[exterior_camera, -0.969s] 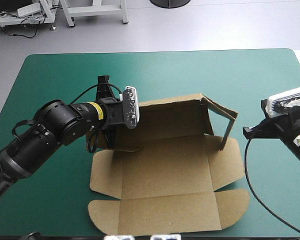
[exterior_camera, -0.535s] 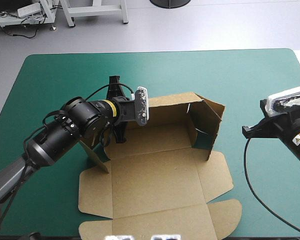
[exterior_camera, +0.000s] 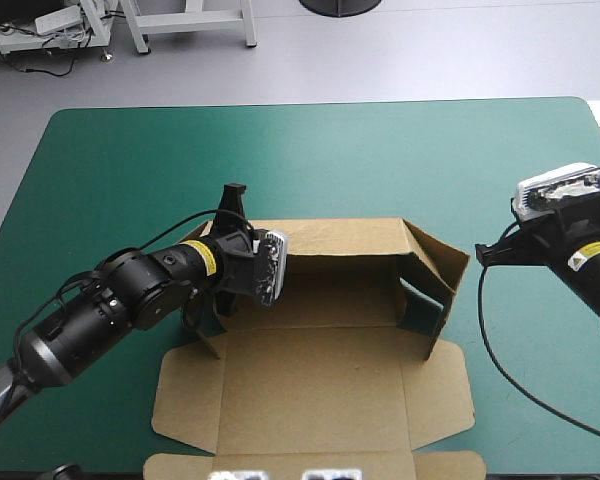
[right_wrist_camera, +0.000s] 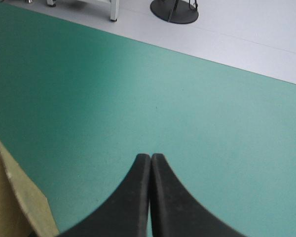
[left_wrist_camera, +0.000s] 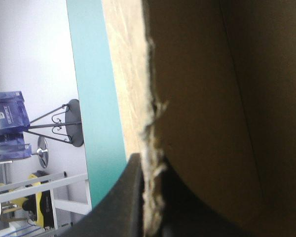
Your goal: Fold the box
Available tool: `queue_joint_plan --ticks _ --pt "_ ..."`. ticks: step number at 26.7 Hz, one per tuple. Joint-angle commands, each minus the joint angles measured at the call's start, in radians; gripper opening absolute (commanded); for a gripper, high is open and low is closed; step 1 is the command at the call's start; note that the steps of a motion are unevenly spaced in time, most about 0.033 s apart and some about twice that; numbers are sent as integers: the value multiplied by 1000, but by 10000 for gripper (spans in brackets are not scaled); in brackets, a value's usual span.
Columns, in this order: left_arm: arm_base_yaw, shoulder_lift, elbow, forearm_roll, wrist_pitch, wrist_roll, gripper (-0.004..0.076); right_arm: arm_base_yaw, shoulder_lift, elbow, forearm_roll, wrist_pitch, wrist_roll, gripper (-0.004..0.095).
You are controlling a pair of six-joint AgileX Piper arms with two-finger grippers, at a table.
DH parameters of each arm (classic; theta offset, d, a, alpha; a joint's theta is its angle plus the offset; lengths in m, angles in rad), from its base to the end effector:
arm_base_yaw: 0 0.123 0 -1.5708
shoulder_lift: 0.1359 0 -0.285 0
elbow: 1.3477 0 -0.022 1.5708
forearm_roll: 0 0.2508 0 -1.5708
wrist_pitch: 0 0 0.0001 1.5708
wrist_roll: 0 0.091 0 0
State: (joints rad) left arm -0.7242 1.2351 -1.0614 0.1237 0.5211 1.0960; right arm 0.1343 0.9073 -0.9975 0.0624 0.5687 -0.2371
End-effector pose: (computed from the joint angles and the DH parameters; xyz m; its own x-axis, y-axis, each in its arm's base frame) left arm 0.2059 -0.1746 0.3509 0.4290 0.8642 -0.2630 0.6211 -0.0708 0.7805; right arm 0.1815 0.0276 0.4005 -0.3406 -0.2310 -0.9114 -0.2310 0.9602 -0.1571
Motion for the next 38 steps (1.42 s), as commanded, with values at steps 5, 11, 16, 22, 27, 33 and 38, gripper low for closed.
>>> queue_joint_plan --ticks 5,11,16,22,27,33,38 --pt "47 -38 33 -137 -70 26 -1 0 106 -110 143 2 -175 -25" --pt "52 -38 33 -151 -61 24 -1 0 278 -269 154 191 -195 -25" --pt "52 -38 33 -173 -63 17 -1 0 441 -353 256 348 -246 -25" --pt "52 -26 33 -173 -46 9 -1 0 509 -351 333 406 -317 -25" --pt "52 -9 42 -173 -67 3 -1 0 496 -343 400 433 -423 -25" --pt "52 -9 77 -162 -108 -12 -1 0 479 -266 448 429 -513 -25" --pt "52 -9 127 -155 -174 -12 -1 -6 414 -177 471 362 -585 -25"
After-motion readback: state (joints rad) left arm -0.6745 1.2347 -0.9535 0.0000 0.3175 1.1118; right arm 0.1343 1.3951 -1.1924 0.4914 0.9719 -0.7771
